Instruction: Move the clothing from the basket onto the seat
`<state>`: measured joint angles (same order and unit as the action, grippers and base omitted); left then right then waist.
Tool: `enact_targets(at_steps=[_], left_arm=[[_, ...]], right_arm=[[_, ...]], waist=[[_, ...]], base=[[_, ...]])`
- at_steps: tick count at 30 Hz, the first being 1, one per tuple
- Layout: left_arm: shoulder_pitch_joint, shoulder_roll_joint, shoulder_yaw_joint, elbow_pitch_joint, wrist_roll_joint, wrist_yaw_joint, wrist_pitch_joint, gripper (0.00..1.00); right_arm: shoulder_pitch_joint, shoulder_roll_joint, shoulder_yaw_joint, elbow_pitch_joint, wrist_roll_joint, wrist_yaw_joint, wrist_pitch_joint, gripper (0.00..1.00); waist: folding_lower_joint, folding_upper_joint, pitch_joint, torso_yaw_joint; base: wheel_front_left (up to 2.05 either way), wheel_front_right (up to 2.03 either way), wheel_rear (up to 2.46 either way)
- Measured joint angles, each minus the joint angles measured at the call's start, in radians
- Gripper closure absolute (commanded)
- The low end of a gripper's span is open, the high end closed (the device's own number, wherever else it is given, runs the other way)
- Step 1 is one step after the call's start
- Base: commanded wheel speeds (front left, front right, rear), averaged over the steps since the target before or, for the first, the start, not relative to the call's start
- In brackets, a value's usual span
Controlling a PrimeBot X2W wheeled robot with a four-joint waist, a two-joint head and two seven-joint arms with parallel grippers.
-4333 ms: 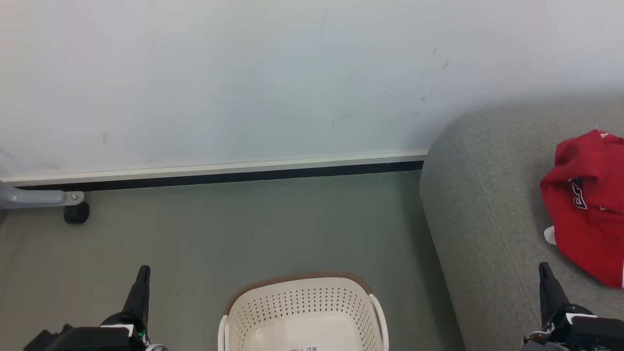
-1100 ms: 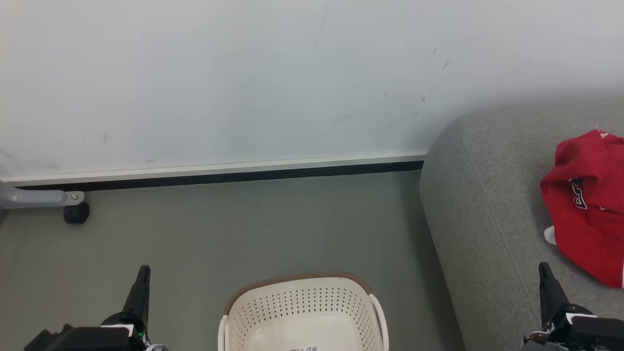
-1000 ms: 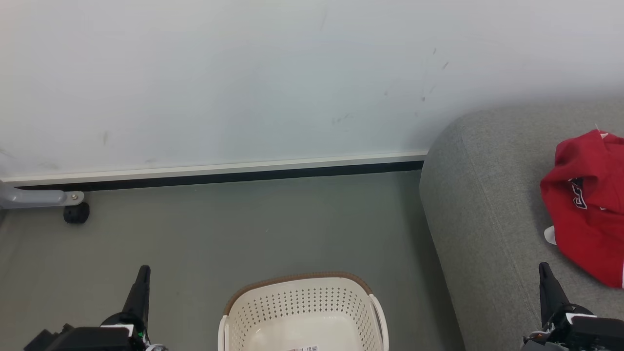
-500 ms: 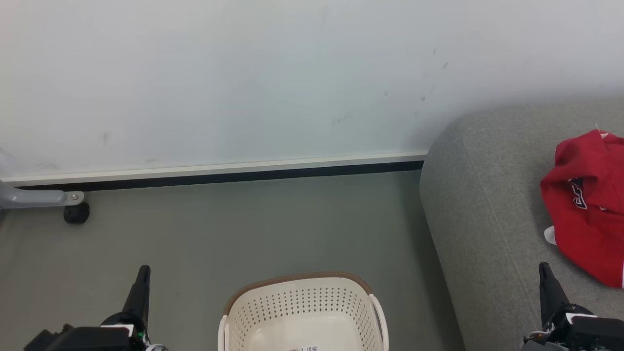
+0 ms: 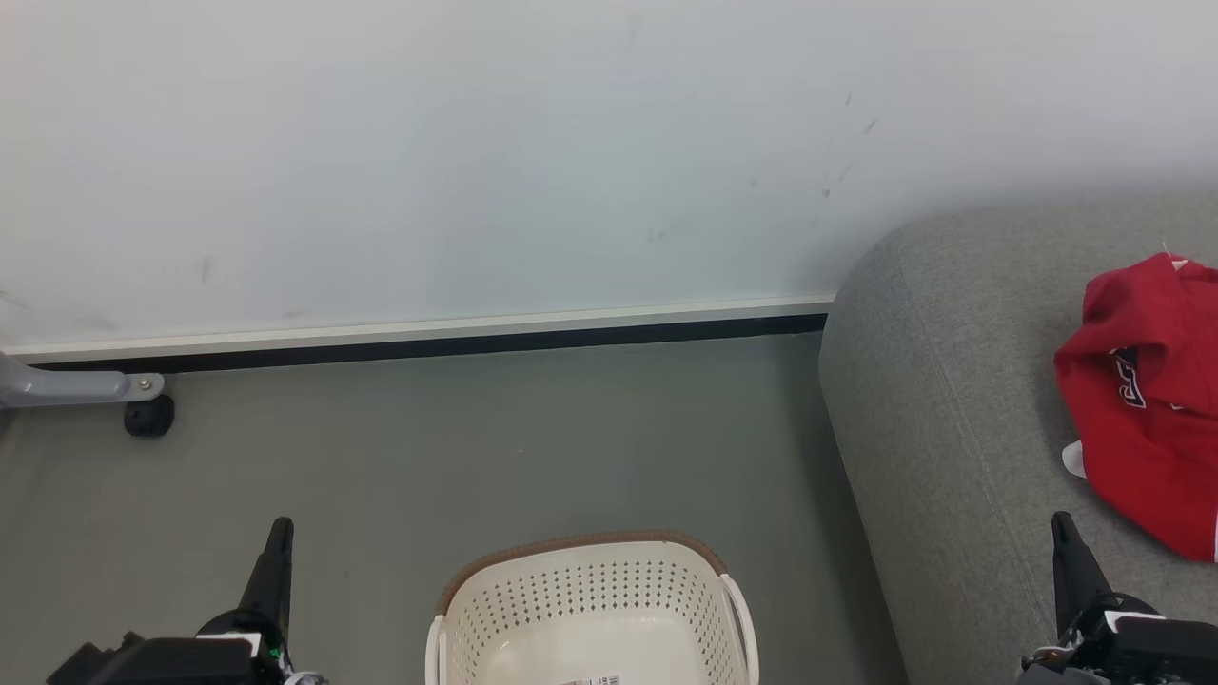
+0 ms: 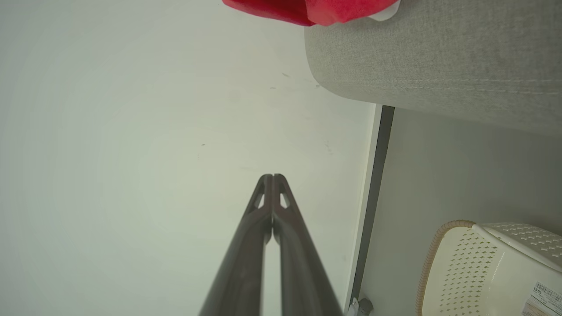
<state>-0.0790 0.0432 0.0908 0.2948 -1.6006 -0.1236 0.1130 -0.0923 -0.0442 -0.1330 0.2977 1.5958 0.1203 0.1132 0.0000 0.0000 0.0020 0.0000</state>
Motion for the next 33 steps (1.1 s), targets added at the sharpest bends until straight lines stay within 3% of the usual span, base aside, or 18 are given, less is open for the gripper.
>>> enact_targets(at_steps=[33], left_arm=[[0.0,0.0,0.0,0.0,0.0,0.0,0.0,1.0]], right_arm=[[0.0,0.0,0.0,0.0,0.0,0.0,0.0,1.0]], waist=[[0.0,0.0,0.0,0.0]], base=[[0.0,0.0,0.0]])
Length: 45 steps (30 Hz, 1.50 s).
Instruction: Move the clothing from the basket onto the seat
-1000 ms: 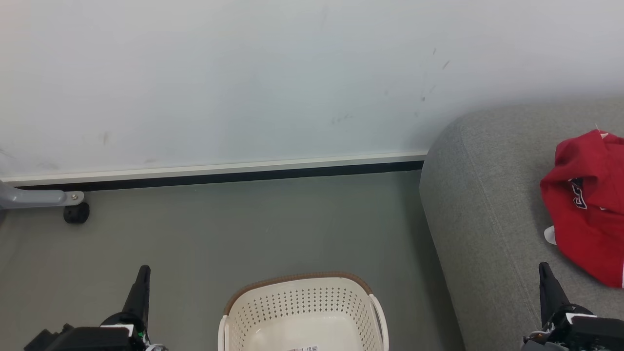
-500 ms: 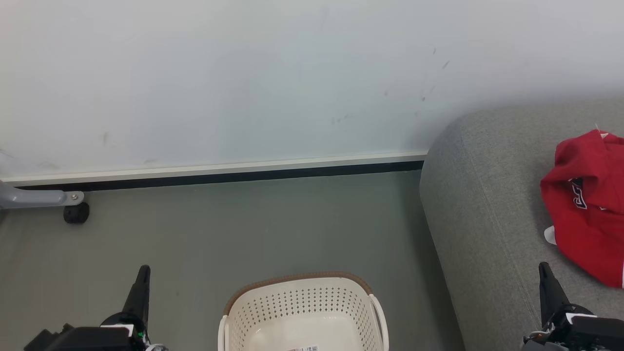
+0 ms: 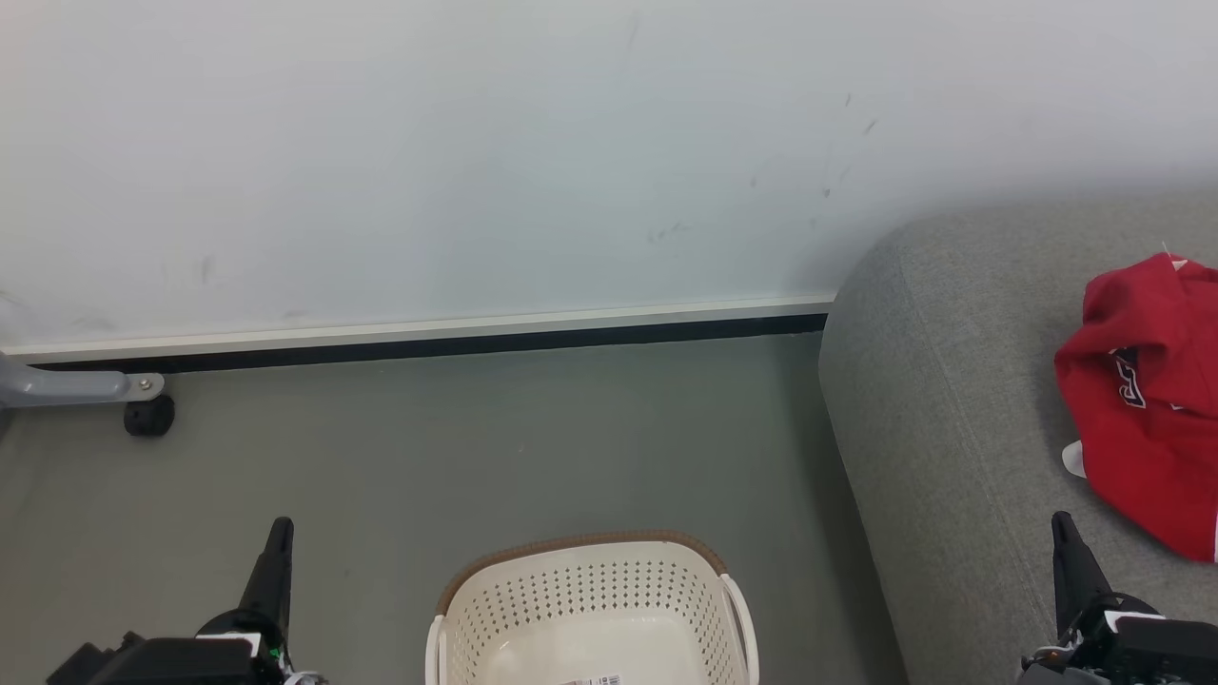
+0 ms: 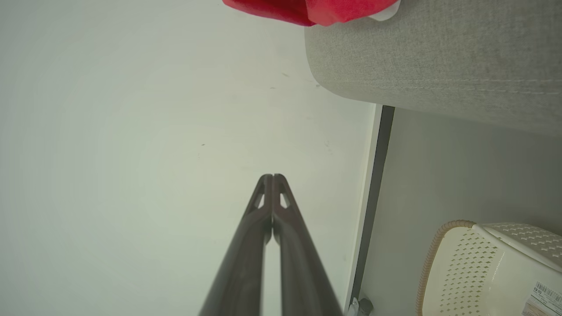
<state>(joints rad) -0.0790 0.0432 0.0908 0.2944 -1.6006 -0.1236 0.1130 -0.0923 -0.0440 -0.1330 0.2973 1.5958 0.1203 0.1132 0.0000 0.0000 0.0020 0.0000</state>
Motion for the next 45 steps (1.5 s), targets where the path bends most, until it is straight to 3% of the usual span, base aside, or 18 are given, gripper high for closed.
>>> enact_targets(at_steps=[45], left_arm=[[0.0,0.0,0.0,0.0,0.0,0.0,0.0,1.0]], right_arm=[[0.0,0.0,0.0,0.0,0.0,0.0,0.0,1.0]], waist=[[0.0,0.0,0.0,0.0]], base=[[0.0,0.0,0.0]])
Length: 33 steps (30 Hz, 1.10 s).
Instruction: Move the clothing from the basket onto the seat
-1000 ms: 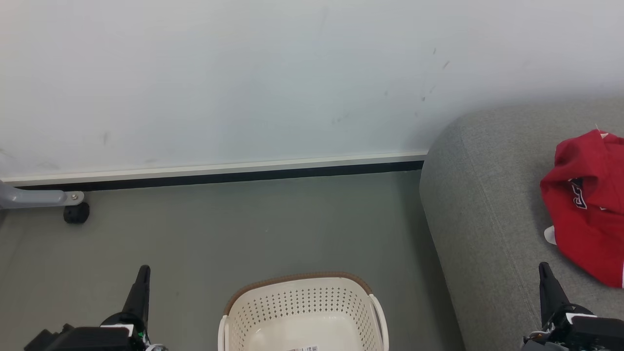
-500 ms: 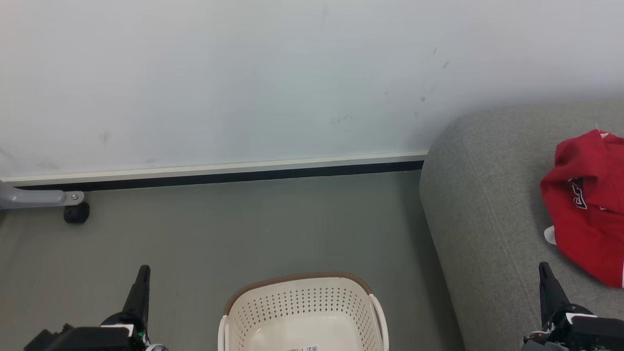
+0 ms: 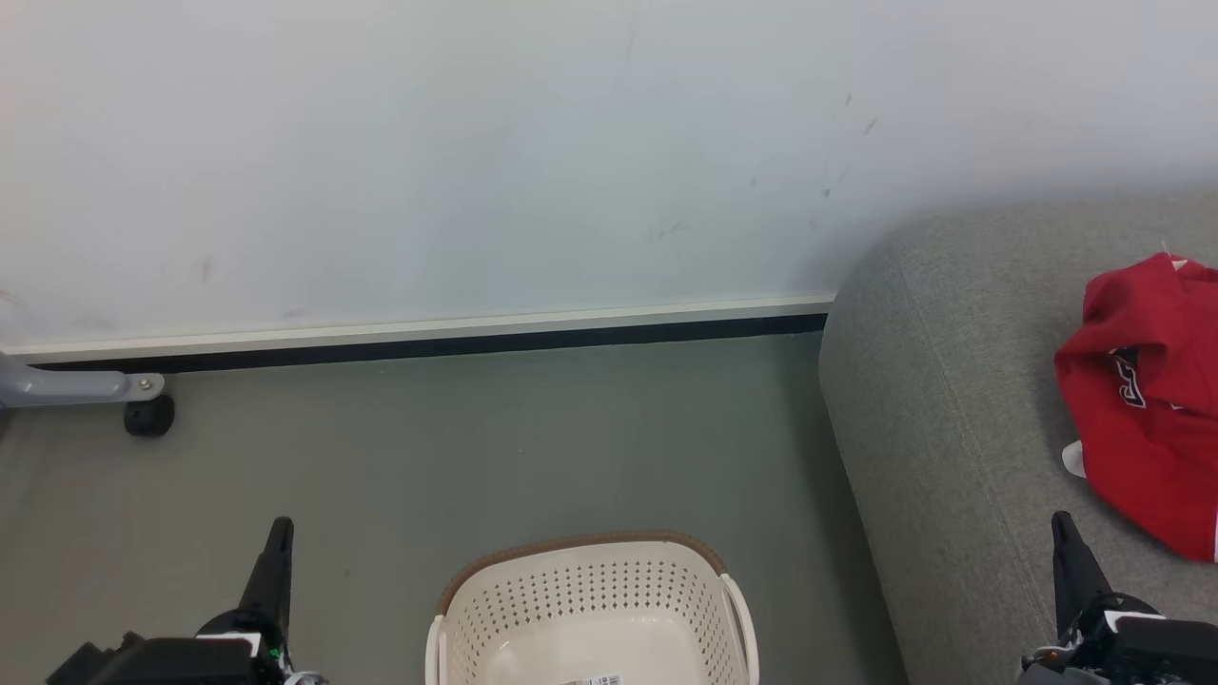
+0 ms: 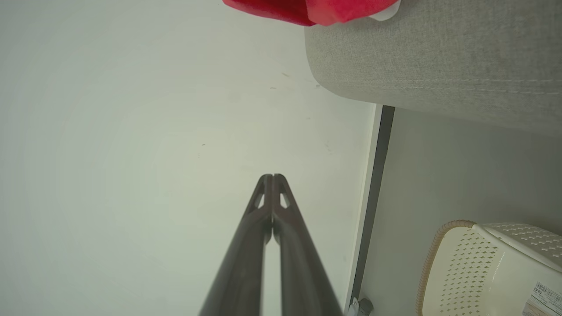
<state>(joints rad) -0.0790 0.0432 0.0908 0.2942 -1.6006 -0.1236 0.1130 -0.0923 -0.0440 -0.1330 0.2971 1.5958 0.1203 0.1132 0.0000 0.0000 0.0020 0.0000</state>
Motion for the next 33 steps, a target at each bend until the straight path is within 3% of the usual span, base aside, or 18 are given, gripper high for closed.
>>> enact_targets(at_steps=[33], left_arm=[[0.0,0.0,0.0,0.0,0.0,0.0,0.0,1.0]], right_arm=[[0.0,0.0,0.0,0.0,0.0,0.0,0.0,1.0]], waist=[[0.0,0.0,0.0,0.0]], base=[[0.0,0.0,0.0]])
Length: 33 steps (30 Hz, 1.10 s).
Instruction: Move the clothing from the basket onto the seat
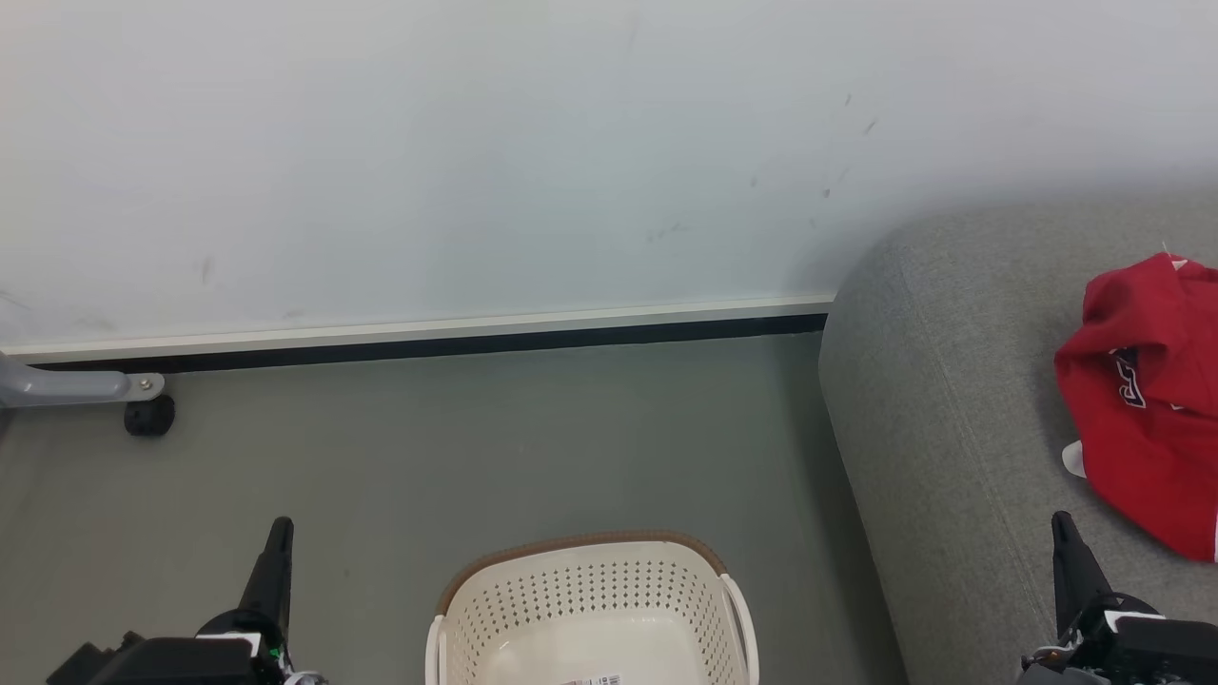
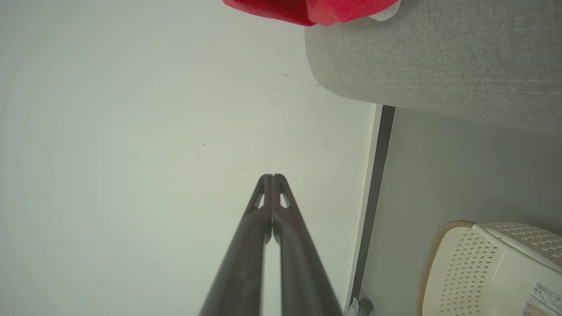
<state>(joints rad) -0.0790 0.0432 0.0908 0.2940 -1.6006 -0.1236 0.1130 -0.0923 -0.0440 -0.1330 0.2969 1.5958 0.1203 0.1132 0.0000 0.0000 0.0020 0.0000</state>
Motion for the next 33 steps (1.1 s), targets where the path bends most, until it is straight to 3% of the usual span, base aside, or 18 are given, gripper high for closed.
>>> enact_targets(at_steps=[33], left_arm=[[0.0,0.0,0.0,0.0,0.0,0.0,0.0,1.0]], right_arm=[[0.0,0.0,0.0,0.0,0.0,0.0,0.0,1.0]], waist=[[0.0,0.0,0.0,0.0]], base=[[0.0,0.0,0.0]])
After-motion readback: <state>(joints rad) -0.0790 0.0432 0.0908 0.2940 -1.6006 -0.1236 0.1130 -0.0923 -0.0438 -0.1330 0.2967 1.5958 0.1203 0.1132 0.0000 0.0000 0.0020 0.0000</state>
